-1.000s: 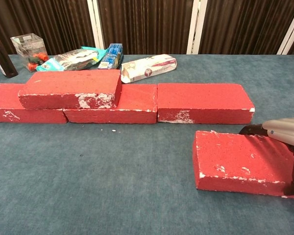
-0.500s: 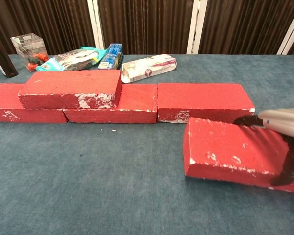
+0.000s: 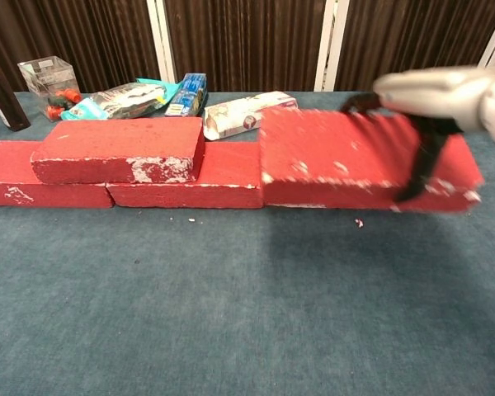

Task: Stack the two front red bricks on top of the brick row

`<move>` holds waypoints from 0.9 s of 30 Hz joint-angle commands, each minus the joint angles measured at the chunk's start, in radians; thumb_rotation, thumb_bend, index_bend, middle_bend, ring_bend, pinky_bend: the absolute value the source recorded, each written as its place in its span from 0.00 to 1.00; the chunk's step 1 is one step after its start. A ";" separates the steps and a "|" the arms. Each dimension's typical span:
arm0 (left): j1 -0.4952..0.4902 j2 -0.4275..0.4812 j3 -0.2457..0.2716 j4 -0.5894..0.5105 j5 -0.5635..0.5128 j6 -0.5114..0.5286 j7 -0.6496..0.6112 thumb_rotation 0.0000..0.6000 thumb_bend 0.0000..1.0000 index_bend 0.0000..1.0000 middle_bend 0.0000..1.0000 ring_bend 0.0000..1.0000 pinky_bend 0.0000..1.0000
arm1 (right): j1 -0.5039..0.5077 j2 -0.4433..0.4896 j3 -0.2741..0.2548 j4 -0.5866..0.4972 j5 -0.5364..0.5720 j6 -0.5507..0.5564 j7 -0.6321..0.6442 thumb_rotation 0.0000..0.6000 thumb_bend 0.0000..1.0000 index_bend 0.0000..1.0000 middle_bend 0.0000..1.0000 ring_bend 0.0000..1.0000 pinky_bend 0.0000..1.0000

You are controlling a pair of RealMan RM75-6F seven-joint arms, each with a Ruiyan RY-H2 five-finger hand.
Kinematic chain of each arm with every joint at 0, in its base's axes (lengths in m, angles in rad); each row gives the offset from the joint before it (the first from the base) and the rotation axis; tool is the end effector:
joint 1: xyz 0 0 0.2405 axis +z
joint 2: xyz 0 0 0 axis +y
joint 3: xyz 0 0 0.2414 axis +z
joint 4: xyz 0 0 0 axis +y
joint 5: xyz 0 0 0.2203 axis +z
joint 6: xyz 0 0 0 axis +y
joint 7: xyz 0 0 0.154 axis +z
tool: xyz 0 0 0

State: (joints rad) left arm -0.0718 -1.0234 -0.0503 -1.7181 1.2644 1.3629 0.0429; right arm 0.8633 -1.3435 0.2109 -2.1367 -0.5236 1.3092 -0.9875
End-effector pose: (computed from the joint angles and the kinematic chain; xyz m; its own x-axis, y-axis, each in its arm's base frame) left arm -0.3301 0.1805 0.1581 0.3766 0.1341 0.9166 0.8894 0.2243 -0.3982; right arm -0.0713 -0.2882 0.0281 0.5813 -0.3195 0.7483 -0.8133 -0.2564 0.5223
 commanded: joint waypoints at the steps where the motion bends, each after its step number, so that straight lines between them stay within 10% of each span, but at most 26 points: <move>1: -0.001 0.000 -0.001 0.000 -0.001 -0.004 -0.001 1.00 0.22 0.00 0.00 0.00 0.03 | 0.099 -0.015 0.087 0.063 0.138 -0.071 -0.043 1.00 0.32 0.34 0.26 0.17 0.00; 27: 0.001 0.009 -0.003 0.002 -0.001 -0.013 -0.020 1.00 0.23 0.00 0.00 0.00 0.03 | 0.367 -0.112 0.175 0.387 0.600 -0.119 -0.119 1.00 0.32 0.37 0.26 0.17 0.00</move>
State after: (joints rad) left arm -0.0712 -1.0151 -0.0534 -1.7151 1.2617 1.3493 0.0230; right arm 1.2228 -1.4511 0.3838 -1.7578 0.0668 1.1962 -1.1016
